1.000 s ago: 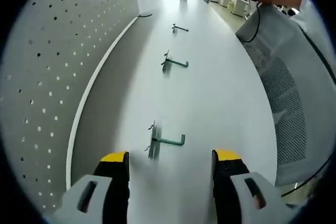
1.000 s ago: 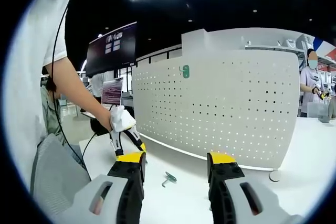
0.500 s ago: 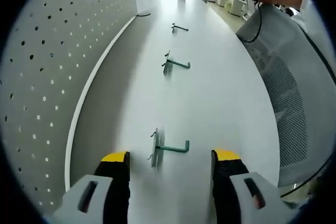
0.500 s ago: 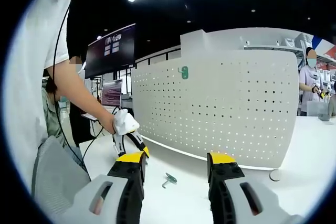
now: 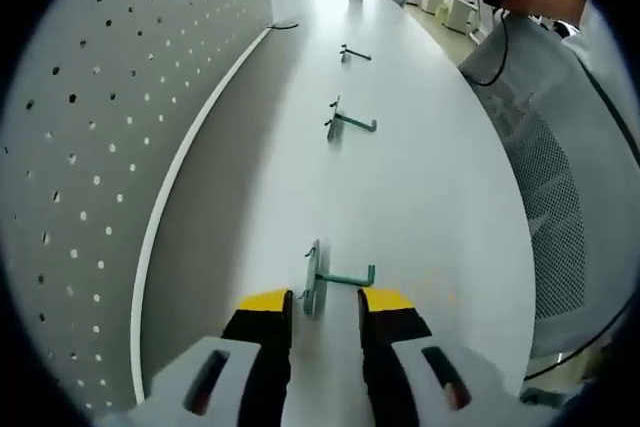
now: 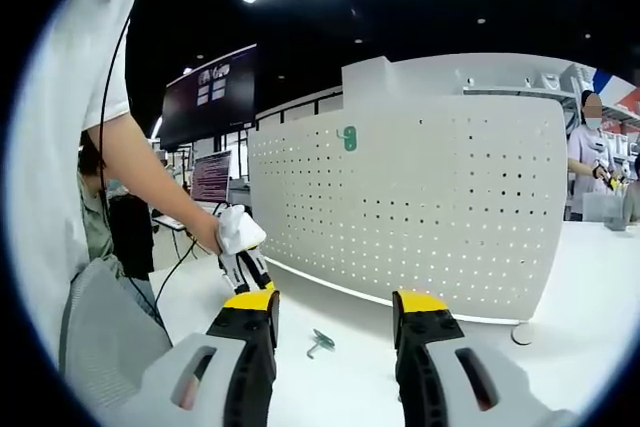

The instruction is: Insert the hook assembly into the mounting plate slot until the hook locks in place.

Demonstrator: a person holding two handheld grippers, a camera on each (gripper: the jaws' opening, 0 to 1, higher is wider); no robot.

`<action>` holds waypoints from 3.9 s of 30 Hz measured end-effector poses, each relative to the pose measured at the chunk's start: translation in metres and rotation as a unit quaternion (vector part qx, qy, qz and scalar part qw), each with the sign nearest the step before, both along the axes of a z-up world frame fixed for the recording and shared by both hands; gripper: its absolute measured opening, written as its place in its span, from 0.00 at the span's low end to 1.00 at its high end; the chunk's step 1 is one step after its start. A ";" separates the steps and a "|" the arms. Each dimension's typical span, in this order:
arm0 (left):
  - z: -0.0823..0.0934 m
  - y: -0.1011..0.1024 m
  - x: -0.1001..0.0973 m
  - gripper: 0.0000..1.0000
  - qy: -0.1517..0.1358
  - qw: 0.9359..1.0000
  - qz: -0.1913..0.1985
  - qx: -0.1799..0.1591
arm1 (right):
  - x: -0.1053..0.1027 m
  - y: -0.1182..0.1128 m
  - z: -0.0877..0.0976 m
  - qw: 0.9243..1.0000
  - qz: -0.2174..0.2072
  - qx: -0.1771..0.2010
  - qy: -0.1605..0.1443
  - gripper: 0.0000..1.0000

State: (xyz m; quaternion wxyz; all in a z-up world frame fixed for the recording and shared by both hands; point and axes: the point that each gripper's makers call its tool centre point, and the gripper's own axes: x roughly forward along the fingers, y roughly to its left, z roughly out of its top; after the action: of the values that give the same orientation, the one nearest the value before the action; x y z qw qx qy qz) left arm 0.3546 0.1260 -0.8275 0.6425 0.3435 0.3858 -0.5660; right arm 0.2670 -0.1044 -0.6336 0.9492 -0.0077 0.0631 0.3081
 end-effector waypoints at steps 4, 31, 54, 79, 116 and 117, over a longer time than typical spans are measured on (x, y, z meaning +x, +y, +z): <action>0.000 -0.001 0.001 0.21 -0.005 1.000 0.000 0.001 | 0.000 -0.001 0.000 1.000 -0.002 0.001 0.000 0.44; -0.002 0.001 0.007 0.04 -0.029 0.999 0.014 0.018 | 0.002 -0.003 0.001 1.000 -0.005 0.007 0.000 0.42; -0.001 0.001 0.011 0.02 -0.037 0.999 0.036 -0.008 | 0.002 -0.005 0.002 1.000 -0.007 0.008 -0.001 0.42; 0.042 -0.010 0.029 0.01 -0.099 0.986 0.091 -0.094 | 0.005 -0.002 0.007 1.000 -0.007 0.012 -0.006 0.42; 0.129 -0.028 0.021 0.01 -0.181 0.935 0.184 -0.244 | 0.005 0.012 0.025 0.999 -0.011 0.034 -0.020 0.46; 0.130 -0.029 0.020 0.01 -0.180 0.933 0.187 -0.248 | 0.005 0.012 0.026 0.999 -0.011 0.035 -0.020 0.46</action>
State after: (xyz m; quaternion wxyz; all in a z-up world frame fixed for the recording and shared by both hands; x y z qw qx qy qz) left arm 0.3747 0.0973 -0.6973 0.8601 0.1914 0.1684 -0.4418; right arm 0.2723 -0.0925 -0.6080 0.9532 0.0203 0.0334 0.2999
